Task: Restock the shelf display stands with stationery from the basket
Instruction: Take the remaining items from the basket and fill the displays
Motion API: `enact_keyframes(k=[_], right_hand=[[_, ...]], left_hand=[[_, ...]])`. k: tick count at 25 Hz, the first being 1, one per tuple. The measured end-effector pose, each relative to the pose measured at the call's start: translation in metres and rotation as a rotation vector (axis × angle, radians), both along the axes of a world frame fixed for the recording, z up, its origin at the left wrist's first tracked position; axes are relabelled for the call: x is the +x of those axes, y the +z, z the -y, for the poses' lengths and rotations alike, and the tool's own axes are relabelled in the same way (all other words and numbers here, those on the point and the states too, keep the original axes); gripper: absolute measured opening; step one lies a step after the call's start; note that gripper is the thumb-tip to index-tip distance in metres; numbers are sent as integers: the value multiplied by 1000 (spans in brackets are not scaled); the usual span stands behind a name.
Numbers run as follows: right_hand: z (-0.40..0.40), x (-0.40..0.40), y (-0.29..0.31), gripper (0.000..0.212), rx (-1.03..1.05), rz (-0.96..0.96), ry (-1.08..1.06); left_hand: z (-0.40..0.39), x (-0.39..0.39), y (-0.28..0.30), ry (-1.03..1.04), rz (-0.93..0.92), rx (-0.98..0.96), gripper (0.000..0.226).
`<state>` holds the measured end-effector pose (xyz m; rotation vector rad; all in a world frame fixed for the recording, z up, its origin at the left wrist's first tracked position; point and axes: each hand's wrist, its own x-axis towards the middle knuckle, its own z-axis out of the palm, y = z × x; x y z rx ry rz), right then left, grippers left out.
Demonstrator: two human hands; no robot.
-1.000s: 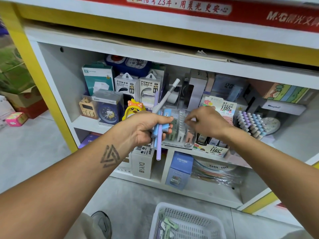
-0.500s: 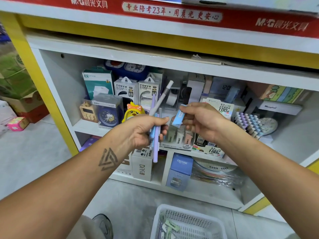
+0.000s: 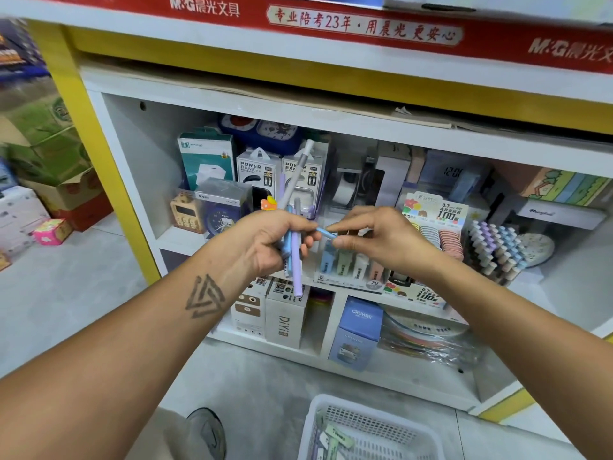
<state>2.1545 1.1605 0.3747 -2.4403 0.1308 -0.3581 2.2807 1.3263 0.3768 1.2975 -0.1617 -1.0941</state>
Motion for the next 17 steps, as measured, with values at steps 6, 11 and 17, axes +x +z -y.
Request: enact_keyframes(k=[6, 11, 17], right_hand=[[0, 8, -2, 22, 809, -79, -244], [2, 20, 6, 12, 1087, 69, -238], [23, 38, -5, 10, 224, 140, -406]], left_hand=[[-5, 0, -2, 66, 124, -2, 8], [-2, -2, -4, 65, 127, 25, 5], [-2, 4, -6, 64, 44, 50, 9]])
